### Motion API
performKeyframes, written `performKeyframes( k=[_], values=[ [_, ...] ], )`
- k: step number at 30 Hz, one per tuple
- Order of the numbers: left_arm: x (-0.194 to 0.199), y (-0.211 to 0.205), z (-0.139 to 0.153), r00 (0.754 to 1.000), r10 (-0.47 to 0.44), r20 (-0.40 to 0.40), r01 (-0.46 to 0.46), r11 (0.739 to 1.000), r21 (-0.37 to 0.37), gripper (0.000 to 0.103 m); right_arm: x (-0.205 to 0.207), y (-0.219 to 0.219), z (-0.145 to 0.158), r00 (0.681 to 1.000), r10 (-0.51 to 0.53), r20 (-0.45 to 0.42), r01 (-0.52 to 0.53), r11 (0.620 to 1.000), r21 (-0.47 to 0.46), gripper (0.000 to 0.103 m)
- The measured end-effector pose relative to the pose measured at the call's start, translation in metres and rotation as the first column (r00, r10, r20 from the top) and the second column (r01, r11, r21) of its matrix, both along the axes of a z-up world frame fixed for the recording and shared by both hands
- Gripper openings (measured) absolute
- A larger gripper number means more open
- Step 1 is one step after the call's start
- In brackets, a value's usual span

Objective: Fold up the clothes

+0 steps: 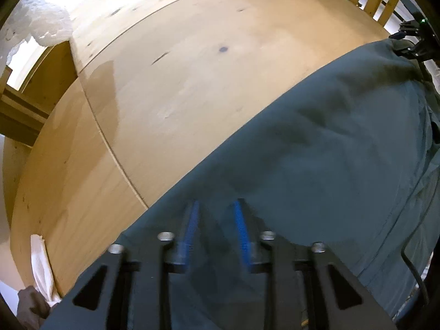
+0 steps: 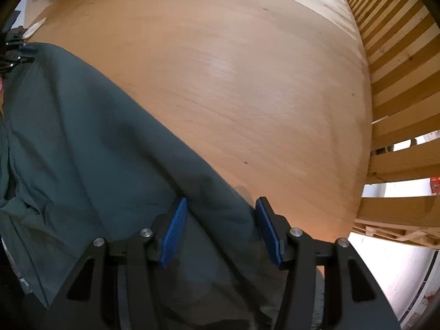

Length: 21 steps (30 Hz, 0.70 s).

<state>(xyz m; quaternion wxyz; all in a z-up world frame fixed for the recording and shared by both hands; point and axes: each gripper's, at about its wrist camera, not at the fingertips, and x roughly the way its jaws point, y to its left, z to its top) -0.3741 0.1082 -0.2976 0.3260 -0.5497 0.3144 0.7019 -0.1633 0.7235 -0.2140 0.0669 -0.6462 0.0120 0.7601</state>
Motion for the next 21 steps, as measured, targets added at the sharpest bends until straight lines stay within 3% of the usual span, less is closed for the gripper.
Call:
performKeyframes(
  k=[1, 2, 5, 11, 12, 14, 15, 16, 18, 21],
  values=[
    [0.001, 0.000, 0.000, 1.000, -0.004, 0.001, 0.004, 1.000, 0.001, 0.000, 0.000, 0.000, 0.001, 1.000, -0.002, -0.004, 0.002, 1.000, -0.024, 0.024],
    [0.003, 0.001, 0.000, 1.000, -0.009, 0.001, 0.009, 1.000, 0.002, 0.000, 0.000, -0.002, 0.003, 1.000, -0.005, -0.006, 0.005, 1.000, -0.027, 0.010],
    [0.010, 0.000, 0.001, 1.000, -0.025, -0.009, 0.025, 1.000, 0.008, 0.000, 0.001, -0.011, 0.012, 1.000, 0.011, -0.027, -0.010, 1.000, 0.026, 0.004],
    [0.016, -0.009, 0.022, 0.999, -0.012, -0.037, 0.014, 0.998, 0.060, 0.000, 0.006, -0.019, 0.042, 0.995, 0.012, -0.098, -0.004, 0.997, 0.073, 0.004],
    [0.013, -0.009, 0.030, 0.999, -0.005, -0.052, 0.009, 0.997, 0.073, 0.003, 0.007, -0.020, 0.047, 0.994, 0.011, -0.108, -0.003, 0.997, 0.081, 0.003],
    [0.008, -0.006, 0.042, 0.997, -0.002, -0.081, 0.010, 0.996, 0.089, 0.018, 0.009, -0.023, 0.053, 0.992, 0.019, -0.125, -0.005, 0.993, 0.115, 0.003],
    [0.005, -0.002, 0.042, 0.995, -0.012, -0.099, 0.020, 0.996, 0.084, 0.037, 0.005, -0.023, 0.059, 0.990, 0.019, -0.139, 0.000, 0.991, 0.137, 0.003],
    [0.002, 0.004, 0.041, 0.992, -0.022, -0.125, 0.030, 0.998, 0.063, 0.049, 0.001, -0.022, 0.066, 0.988, 0.020, -0.153, 0.005, 0.987, 0.158, 0.003],
    [-0.002, 0.010, 0.034, 0.990, -0.034, -0.140, 0.039, 0.999, 0.034, 0.047, -0.015, -0.013, 0.079, 0.982, 0.017, -0.186, 0.025, 0.975, 0.219, 0.003],
    [-0.009, 0.013, 0.028, 0.992, -0.008, -0.129, 0.014, 0.999, 0.042, 0.047, -0.040, -0.003, 0.070, 0.981, 0.011, -0.192, 0.056, 0.938, 0.342, 0.003]
  ],
)
